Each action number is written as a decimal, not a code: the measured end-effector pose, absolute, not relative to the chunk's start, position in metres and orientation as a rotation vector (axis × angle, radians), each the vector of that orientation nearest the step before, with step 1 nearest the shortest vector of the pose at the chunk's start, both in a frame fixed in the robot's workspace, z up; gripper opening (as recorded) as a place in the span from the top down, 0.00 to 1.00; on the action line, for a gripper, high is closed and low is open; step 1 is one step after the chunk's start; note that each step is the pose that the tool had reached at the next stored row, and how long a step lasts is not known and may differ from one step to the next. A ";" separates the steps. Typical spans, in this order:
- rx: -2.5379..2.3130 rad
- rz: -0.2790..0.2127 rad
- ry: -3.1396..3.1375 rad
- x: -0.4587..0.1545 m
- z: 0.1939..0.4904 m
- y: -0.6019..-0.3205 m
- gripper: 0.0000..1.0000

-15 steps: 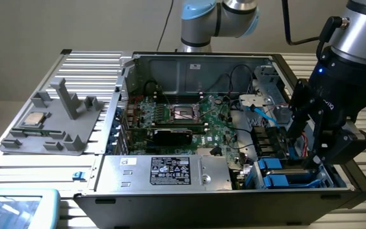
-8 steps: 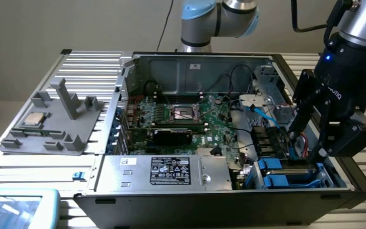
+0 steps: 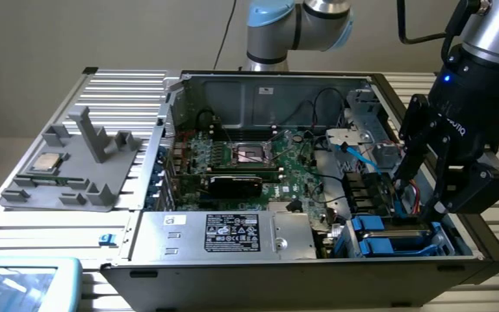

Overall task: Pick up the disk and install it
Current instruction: 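Insert the second disk wire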

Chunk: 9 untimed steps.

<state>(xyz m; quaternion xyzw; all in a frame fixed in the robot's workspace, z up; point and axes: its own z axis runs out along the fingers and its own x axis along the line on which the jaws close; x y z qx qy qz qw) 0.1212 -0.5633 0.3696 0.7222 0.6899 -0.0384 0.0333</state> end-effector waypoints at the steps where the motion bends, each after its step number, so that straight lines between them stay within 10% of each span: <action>1: 2.222 -0.118 2.123 0.121 0.370 -0.563 0.29; 9: 2.222 -0.117 2.123 0.121 0.370 -0.563 0.31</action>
